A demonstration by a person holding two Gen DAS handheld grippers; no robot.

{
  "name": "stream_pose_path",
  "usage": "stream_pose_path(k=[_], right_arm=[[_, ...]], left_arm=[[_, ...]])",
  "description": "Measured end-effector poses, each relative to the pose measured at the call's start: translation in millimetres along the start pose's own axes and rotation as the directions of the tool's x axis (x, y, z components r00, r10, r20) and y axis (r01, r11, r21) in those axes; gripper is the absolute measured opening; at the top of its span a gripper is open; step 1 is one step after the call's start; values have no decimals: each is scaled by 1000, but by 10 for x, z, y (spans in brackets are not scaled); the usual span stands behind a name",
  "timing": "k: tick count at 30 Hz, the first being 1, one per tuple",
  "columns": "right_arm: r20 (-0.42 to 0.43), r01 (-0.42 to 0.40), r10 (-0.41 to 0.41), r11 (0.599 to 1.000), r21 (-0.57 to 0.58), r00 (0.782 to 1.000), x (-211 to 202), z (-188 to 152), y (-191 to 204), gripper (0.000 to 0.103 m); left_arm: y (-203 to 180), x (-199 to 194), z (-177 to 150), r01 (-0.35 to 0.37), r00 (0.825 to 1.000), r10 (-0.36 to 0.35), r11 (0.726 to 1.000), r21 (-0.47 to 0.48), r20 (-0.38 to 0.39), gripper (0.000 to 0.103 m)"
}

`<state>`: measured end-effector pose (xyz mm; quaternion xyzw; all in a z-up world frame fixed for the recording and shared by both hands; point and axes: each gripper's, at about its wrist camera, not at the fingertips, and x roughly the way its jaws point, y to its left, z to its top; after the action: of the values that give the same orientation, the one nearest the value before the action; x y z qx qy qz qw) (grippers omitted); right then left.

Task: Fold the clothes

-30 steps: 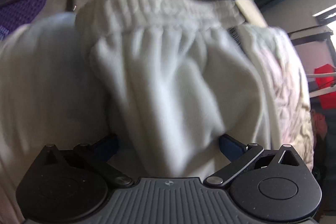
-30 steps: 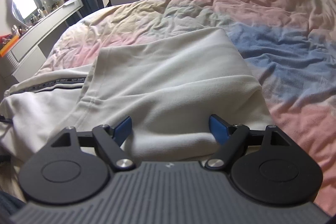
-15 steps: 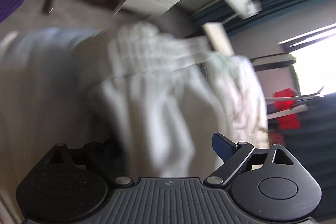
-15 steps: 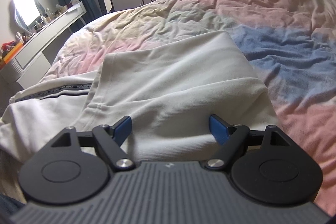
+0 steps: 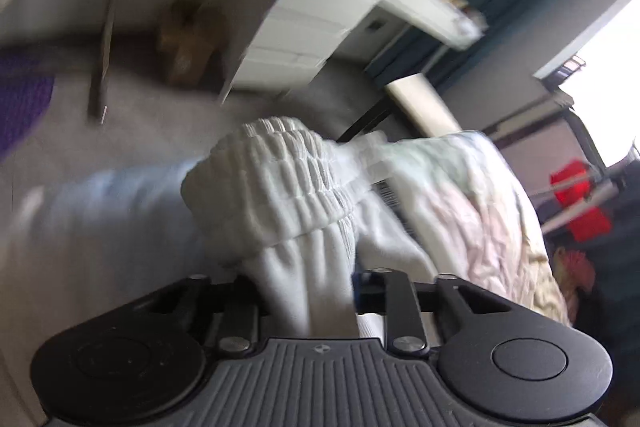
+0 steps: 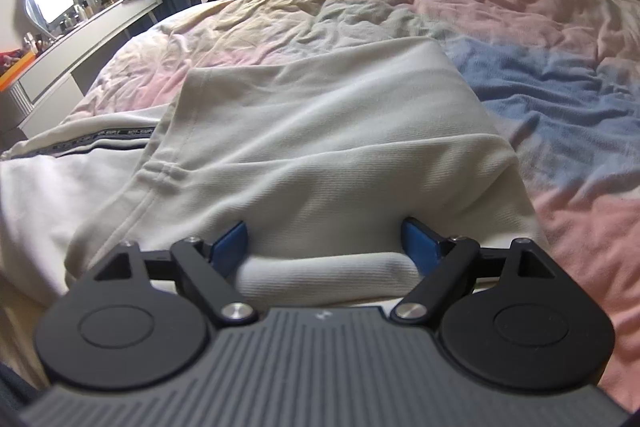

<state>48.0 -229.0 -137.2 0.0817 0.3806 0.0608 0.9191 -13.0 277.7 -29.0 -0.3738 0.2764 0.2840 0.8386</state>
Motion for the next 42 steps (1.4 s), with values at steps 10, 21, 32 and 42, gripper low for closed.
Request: stream_pose_path(k=[10,21,32,42], right_arm=[[94,5,-34,957,291,995,-526,265,-692,86],[216,20,-148,865,502,965,-840,512,-1501,86],[249,-225,79,734,641,965,-575,316,-1723,86],[192,-305,240,661,686,952,-309,203,-1427,88]], left_arm=[[-1843,-1223,-858,175,865,-354,877,448,355,21],[-3242,-792,-3132,284,790,-595,568,772,146,21],[-2945,-314,-3837,360,849,-465,162,919,-251,95],[-1872,-730,-2921,452,840,-468,324,831,-274,97]])
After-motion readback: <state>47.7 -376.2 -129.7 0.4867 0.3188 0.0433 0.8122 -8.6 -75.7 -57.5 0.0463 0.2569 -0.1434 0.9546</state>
